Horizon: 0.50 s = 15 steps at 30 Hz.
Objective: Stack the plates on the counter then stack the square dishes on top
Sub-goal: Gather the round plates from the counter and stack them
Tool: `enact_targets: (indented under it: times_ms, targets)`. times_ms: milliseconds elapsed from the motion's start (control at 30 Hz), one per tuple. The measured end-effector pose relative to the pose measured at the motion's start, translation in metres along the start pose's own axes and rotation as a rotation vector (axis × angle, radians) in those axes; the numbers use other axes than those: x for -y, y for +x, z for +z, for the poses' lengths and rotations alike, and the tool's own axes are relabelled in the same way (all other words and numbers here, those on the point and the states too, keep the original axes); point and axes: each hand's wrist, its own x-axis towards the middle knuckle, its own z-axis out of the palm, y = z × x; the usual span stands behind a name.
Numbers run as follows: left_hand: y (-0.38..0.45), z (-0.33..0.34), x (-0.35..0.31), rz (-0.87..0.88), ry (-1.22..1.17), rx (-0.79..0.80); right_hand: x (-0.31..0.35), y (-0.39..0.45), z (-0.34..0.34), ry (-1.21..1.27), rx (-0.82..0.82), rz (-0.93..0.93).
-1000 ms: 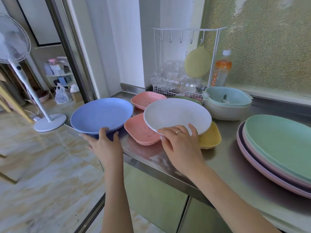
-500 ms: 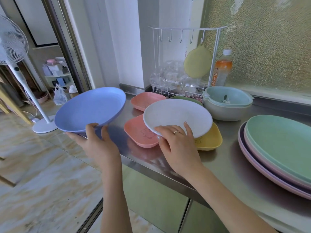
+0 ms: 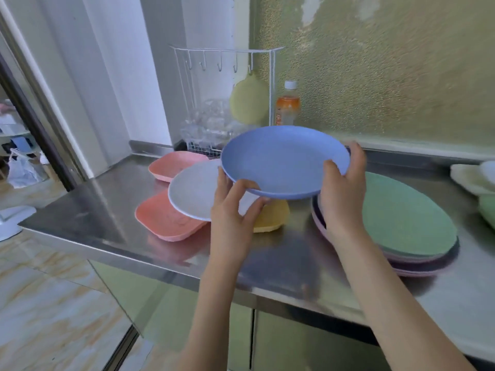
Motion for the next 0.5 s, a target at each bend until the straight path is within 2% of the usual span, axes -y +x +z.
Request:
enact_targets:
  times_ms: [67, 233, 333, 500]
  targets:
    - [-0.003, 0.024, -0.009, 0.012, -0.062, 0.094, -0.007, 0.011, -0.031, -0.124, -0.060, 0.048]
    - [-0.017, 0.075, -0.026, 0.054, -0.102, 0.295, -0.031, 0.024, -0.111, -0.480, -0.093, 0.087]
    - [-0.026, 0.097, -0.031, 0.056, -0.070, 0.371, -0.045, 0.026, -0.136, -0.553, -0.122, 0.114]
    - [-0.030, 0.110, -0.031, 0.040, -0.112, 0.450, -0.075, 0.025, -0.146, -0.582, -0.026, 0.155]
